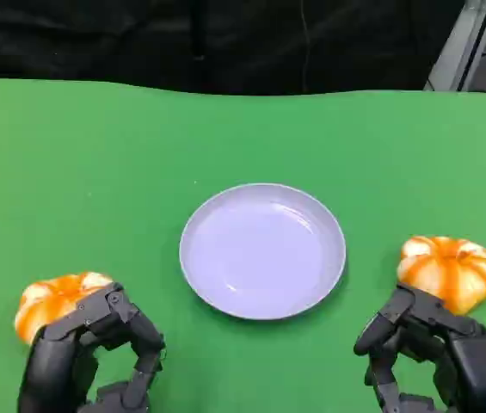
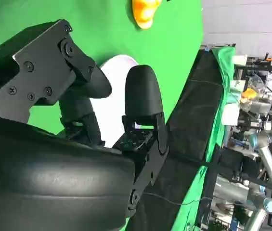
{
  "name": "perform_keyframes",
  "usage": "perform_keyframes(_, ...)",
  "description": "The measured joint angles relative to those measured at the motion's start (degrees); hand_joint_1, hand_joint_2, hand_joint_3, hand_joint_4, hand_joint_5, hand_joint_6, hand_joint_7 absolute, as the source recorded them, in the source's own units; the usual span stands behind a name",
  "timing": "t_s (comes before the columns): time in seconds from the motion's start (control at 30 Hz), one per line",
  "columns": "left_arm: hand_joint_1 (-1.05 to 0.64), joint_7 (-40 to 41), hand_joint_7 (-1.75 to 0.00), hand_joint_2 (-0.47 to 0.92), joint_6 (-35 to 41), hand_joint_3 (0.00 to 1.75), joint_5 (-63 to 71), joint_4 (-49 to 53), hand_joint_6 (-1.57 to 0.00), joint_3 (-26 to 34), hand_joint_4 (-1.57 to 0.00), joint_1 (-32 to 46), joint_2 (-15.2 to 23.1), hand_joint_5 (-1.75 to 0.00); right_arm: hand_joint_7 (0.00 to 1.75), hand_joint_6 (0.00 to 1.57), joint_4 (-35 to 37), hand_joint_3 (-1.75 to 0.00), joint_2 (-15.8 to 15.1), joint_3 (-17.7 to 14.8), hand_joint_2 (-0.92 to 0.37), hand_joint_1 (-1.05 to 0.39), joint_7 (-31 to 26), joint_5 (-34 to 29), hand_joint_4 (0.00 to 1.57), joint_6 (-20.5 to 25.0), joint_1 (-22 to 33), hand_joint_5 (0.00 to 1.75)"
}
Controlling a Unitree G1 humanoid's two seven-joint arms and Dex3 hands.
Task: Grasp the bread from the table and place it into the plate.
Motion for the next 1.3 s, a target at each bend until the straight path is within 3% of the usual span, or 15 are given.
perform_keyframes(0.63,-0.10,-0.03,-1.40,0.54,-0.02,1.13,-0.27,0.11,-0.80,0.00,-0.81,-0.06,0.01,-1.60,1.48,0.69,0.03,-1.36,-0.01,-0.01,-0.41,0.05,-0.58,-0.96,0.68,-0.20,-0.05,1.69)
perform_keyframes(0.7,-0.09,-0.04,-0.77,0.68,-0.35,0.78,-0.12,0.72,-0.83,0.14,-0.68,-0.46,0.13,-1.13,1.47,0.68,0.02,-1.34,0.00,0.05,-0.42,0.06,-0.56,-0.92,0.67,-0.20,-0.07,1.70)
perform_keyframes(0.77,-0.09,0.10,-0.57,0.74,-1.14,0.66,0.87,1.45,-0.87,0.58,-0.67,-0.91,0.43,-1.01,1.47,0.68,0.02,-1.34,-0.01,0.09,-0.43,0.06,-0.46,-0.83,0.67,-0.20,-0.07,1.70)
perform_keyframes(0.83,-0.15,0.50,-0.28,0.83,-1.61,0.39,2.09,1.75,-0.86,1.19,-0.57,-1.36,0.64,-0.95,1.47,0.68,0.02,-1.34,-0.01,0.11,-0.43,0.06,-0.38,-0.80,0.67,-0.20,-0.07,1.70)
perform_keyframes(0.9,-0.20,2.80,-0.13,0.88,-1.67,0.24,5.93,1.79,-0.80,2.24,-0.51,-1.66,0.99,-0.90,1.47,0.69,0.03,-1.35,0.00,0.12,-0.42,0.07,-0.39,-0.81,0.68,-0.20,-0.10,1.70)
perform_keyframes(1.1,-0.39,10.70,-0.01,0.92,-1.17,0.15,19.36,1.57,-0.63,4.19,-0.36,-1.75,2.90,-0.74,1.46,0.69,0.15,-1.35,0.07,0.17,-0.41,0.05,-0.52,-0.83,0.68,-0.28,-0.15,1.70)
perform_keyframes(1.23,-0.44,15.09,0.00,0.92,1.53,0.15,29.00,-0.86,-0.56,4.65,-0.32,-1.76,5.64,-0.70,1.47,0.68,0.12,-1.35,0.14,0.23,-0.42,0.05,-0.61,-0.82,0.68,-0.28,-0.03,1.69)
perform_keyframes(1.3,-0.49,16.79,0.00,0.92,2.95,0.15,31.97,-2.35,-0.46,4.67,-0.25,-1.77,6.61,-0.64,1.48,0.68,0.11,-1.36,0.15,0.26,-0.42,0.06,-0.62,-0.82,0.69,-0.28,0.03,1.71)
